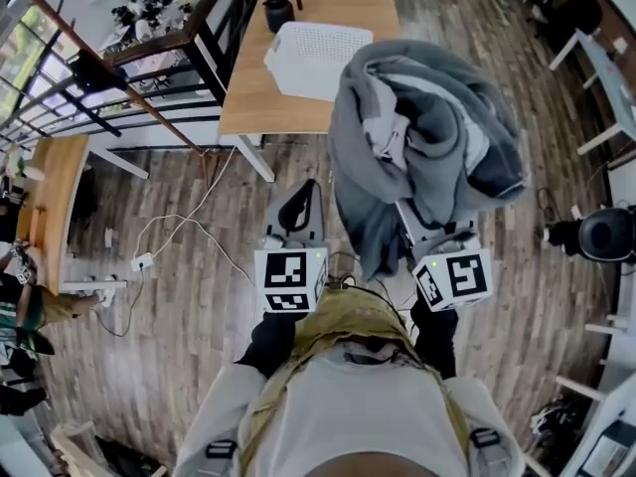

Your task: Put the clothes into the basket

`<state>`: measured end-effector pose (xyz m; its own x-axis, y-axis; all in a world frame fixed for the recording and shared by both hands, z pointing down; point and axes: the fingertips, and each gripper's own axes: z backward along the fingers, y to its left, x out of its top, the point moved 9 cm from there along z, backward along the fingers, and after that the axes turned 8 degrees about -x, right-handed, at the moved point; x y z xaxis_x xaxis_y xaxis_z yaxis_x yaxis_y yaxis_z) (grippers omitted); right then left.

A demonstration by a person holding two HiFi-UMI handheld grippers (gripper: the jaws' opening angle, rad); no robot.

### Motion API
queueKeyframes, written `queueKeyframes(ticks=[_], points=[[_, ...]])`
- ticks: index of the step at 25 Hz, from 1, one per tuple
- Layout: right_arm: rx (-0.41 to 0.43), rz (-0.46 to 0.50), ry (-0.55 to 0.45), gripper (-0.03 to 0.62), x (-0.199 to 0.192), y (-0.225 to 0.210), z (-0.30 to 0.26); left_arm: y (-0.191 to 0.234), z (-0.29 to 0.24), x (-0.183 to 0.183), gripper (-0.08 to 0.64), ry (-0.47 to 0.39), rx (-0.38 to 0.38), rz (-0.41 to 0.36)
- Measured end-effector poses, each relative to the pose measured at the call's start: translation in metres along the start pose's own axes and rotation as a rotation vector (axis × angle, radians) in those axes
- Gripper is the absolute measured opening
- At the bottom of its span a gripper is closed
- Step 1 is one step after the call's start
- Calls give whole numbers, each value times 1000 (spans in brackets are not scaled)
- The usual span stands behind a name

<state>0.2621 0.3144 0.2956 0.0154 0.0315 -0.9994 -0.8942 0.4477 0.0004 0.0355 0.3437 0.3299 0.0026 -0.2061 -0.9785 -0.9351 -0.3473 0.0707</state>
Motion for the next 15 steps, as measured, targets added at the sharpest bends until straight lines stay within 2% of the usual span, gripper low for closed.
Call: queueKeyframes(ticks=[8, 15], points=[[-9, -6, 23, 339, -14, -14, -7, 14, 2, -16, 0, 38, 54, 26], [-27, 3, 19, 339, -23, -17, -32, 36, -26, -16, 0, 17, 44, 28]])
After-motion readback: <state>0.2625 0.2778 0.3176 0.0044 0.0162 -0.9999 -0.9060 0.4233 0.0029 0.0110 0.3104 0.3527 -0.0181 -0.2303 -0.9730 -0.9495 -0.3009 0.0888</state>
